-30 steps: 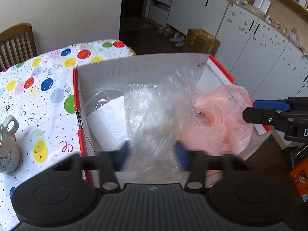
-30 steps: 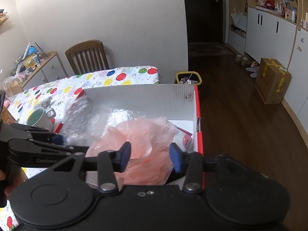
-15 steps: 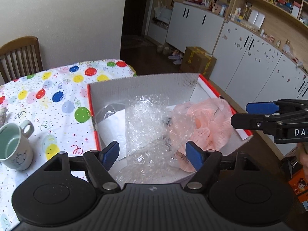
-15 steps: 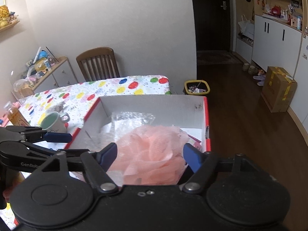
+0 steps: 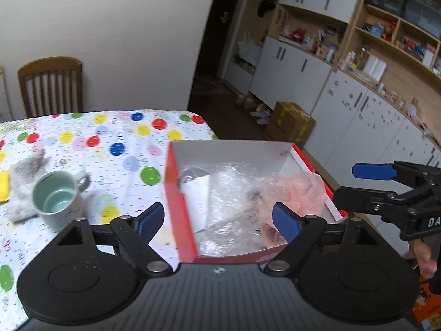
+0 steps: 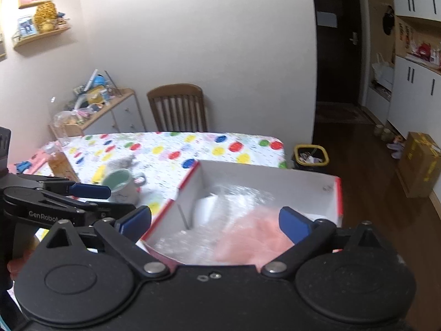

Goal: Organize soft objects
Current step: 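Move both tools back over the table toward the sponge and white cloth, then grasp the green sponge with the left tool while the right tool grasps the white fuzzy cloth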

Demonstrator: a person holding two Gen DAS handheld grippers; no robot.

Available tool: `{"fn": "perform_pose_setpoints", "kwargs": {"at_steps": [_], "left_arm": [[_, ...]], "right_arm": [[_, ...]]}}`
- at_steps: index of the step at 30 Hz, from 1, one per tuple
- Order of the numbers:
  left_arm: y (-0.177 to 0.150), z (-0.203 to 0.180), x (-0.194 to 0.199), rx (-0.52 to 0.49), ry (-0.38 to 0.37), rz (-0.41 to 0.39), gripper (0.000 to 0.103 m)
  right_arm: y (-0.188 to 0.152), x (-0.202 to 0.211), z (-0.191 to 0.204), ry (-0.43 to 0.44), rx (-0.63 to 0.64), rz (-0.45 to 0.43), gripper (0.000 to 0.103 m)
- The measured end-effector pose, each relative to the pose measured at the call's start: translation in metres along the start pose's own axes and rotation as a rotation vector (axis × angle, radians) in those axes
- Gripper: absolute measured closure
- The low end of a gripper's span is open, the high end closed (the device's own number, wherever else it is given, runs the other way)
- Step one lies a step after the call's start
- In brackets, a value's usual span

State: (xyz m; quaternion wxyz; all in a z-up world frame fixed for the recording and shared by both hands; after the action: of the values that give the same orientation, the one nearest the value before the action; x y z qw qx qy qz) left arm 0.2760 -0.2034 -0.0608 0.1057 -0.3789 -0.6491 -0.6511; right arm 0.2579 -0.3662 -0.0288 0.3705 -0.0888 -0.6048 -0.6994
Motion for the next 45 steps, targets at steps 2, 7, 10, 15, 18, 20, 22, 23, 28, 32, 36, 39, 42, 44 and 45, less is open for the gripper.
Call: {"fn": "perform_pose_setpoints", "kwargs": {"at_steps": [2,7,10,15,18,20,22,23,28,32,36,39,42,44,45], "left_arm": [[-0.002,0.011,0.008,0.02,0.008,-0.01,0.017],[-0.01,0.044,0.026,0.064,0.047,-0.02,0.007],[-0.017,0.065,0.035,0.087,0.077,-0.005,0.002],[-0.027,0.109,0.056,0.133,0.108,-0.029,0.001],[-0.034,0.136,0.069,0.142,0.136,-0.049,0.001],[-0.04,0.154,0.078,0.145,0.165,-0.052,0.001],[-0.045,0.173,0.087,0.149,0.19,-0.057,0.001],[-0.048,0.182,0.091,0.151,0.208,-0.058,0.001],[-0.064,0.23,0.112,0.147,0.283,-0.081,0.001],[-0.077,0.267,0.122,0.156,0.325,-0.079,0.001],[-0.091,0.302,0.128,0.161,0.389,-0.07,0.001],[-0.102,0.328,0.129,0.169,0.432,-0.062,0.001],[-0.114,0.351,0.127,0.192,0.464,-0.051,0.001],[-0.123,0.366,0.124,0.216,0.478,-0.045,0.001],[-0.126,0.374,0.121,0.228,0.482,-0.036,0.001]], "right_arm": [[0.002,-0.003,0.012,0.013,0.007,-0.002,0.003],[0.006,-0.014,0.042,0.043,0.018,0.005,0.002],[0.008,-0.024,0.061,0.058,0.022,0.015,0.002],[0.01,-0.044,0.099,0.087,0.031,0.034,0.002],[0.009,-0.058,0.123,0.1,0.037,0.047,0.002],[0.009,-0.068,0.139,0.114,0.044,0.056,0.002],[0.008,-0.079,0.155,0.125,0.054,0.064,0.002],[0.008,-0.084,0.164,0.132,0.06,0.068,0.002],[0.01,-0.116,0.204,0.148,0.076,0.095,0.003],[0.011,-0.144,0.232,0.16,0.077,0.125,0.005],[0.013,-0.175,0.254,0.151,0.087,0.158,0.007],[0.014,-0.199,0.267,0.138,0.1,0.184,0.011],[0.014,-0.223,0.277,0.122,0.123,0.209,0.013],[0.013,-0.239,0.282,0.111,0.14,0.231,0.016],[0.013,-0.247,0.285,0.109,0.147,0.244,0.018]]}}
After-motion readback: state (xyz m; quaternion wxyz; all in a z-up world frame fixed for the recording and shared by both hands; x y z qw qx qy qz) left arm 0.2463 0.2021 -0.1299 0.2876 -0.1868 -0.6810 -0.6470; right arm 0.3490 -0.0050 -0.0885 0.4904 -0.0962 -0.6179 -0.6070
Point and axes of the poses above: each gripper's, at about its wrist camera, not at the fingertips, and x roughly against the way its jaws point, z to its left, y to its top, the point moved 8 cm from there along -x, roughly the way its jaws point, and after that the axes turned 8 degrees about -x, right-handed, at the moved point
